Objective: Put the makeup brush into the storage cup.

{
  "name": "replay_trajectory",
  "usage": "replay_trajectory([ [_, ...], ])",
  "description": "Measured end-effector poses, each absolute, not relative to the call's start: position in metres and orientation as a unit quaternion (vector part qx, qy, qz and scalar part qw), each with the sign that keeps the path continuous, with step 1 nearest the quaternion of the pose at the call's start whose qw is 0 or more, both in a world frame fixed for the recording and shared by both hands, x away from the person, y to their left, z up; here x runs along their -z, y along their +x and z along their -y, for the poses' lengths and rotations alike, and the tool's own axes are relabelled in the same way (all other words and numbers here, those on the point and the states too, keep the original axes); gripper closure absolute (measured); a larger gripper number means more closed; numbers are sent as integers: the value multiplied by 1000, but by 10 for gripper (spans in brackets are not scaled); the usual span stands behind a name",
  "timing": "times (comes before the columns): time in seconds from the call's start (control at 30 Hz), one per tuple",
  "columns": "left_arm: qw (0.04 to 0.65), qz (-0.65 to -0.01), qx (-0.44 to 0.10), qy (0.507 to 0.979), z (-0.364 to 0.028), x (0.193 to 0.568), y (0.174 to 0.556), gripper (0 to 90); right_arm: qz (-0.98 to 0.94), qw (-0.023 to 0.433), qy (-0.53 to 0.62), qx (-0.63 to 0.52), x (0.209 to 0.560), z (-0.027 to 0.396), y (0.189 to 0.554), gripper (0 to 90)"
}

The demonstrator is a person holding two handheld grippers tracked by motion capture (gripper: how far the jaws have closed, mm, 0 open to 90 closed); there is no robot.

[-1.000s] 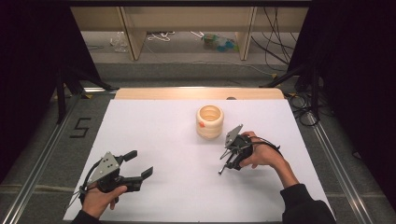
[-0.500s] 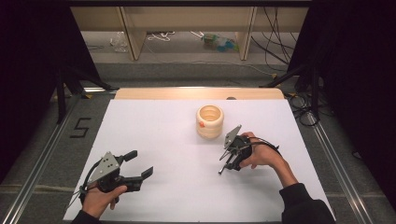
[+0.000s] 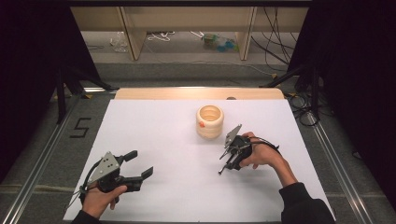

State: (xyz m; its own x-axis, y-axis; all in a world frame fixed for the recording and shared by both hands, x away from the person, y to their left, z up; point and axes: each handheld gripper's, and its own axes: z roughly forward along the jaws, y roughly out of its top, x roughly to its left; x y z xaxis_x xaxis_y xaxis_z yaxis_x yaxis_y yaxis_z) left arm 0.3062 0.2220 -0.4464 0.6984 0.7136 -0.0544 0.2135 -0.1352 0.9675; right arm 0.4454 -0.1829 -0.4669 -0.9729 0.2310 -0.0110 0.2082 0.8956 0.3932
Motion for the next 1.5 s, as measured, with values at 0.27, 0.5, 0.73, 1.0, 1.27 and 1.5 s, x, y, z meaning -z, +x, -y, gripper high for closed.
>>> replay_trajectory([
  [0.27,574,-327,-216,719,-222,446,306,161,-972,30,140,-189,464,183,445,448],
  [0.5,573,-328,-216,720,-222,447,306,161,-972,32,143,-181,463,182,444,495],
  [0.73,571,-326,-217,721,-223,447,306,161,-976,31,138,-166,461,180,443,565],
  [1.0,576,-324,-216,719,-223,447,307,162,-978,29,135,-157,460,178,442,621],
  [1.27,574,-324,-218,720,-223,447,306,163,-979,26,141,-147,459,176,441,663],
  [1.5,571,-325,-221,721,-225,446,306,163,-980,26,139,-138,458,173,440,713],
])
